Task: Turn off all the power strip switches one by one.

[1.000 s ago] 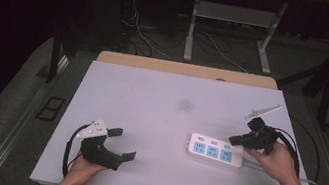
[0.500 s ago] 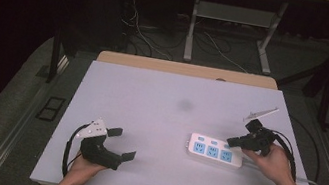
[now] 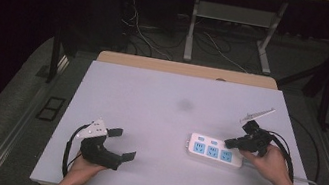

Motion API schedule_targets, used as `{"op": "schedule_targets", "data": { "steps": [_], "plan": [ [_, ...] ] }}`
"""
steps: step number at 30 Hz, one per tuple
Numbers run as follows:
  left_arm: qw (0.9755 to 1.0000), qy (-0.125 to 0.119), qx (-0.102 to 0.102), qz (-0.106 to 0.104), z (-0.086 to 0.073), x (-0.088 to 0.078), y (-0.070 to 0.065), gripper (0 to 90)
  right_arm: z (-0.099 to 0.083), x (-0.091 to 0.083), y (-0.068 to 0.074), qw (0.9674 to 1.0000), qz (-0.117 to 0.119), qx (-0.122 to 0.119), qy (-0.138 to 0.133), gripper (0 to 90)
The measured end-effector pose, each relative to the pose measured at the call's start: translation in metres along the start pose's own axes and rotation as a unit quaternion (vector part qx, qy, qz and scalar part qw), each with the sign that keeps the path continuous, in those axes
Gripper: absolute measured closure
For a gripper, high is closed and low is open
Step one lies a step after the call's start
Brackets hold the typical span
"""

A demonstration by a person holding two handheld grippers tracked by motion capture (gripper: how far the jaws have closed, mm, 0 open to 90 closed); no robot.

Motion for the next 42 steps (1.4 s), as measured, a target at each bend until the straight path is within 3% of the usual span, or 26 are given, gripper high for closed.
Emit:
{"op": "schedule_targets", "data": {
  "steps": [5,14,26,31,42],
  "plan": [
    [1.0,0.0,0.001,0.0,0.0,0.0,-0.0008,0.4,0.0002,0.0001,-0.0017,1.0,0.007,0.002,0.003,90.0],
    [1.0,0.002,0.003,-0.002,-0.0003,0.0008,-0.0016,0.4,-0.001,0.0013,0.0011,0.9998,-0.013,-0.014,0.003,90.0],
    [1.0,0.005,0.001,-0.002,-0.0012,0.0013,-0.0006,0.4,-0.0015,0.001,0.001,0.9999,-0.012,-0.013,-0.001,90.0],
    [1.0,0.003,0.0,-0.001,-0.0012,0.0009,-0.0002,0.4,-0.0042,0.0006,-0.0002,0.9997,-0.005,-0.008,-0.024,90.0],
    [1.0,0.003,-0.004,0.0,-0.0013,0.0011,0.0017,0.5,-0.0034,0.0004,-0.0005,0.9998,-0.002,-0.008,-0.02,90.0]
  ]
}}
Point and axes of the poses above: each handheld gripper's, and its own axes: x roughly forward along the jaws, z roughly out of its top, y roughly to its left, the point moved 7 cm from there along x, roughly forward along the jaws, and after that the axes turned 2 degrees about z, right-handed, at the moved point
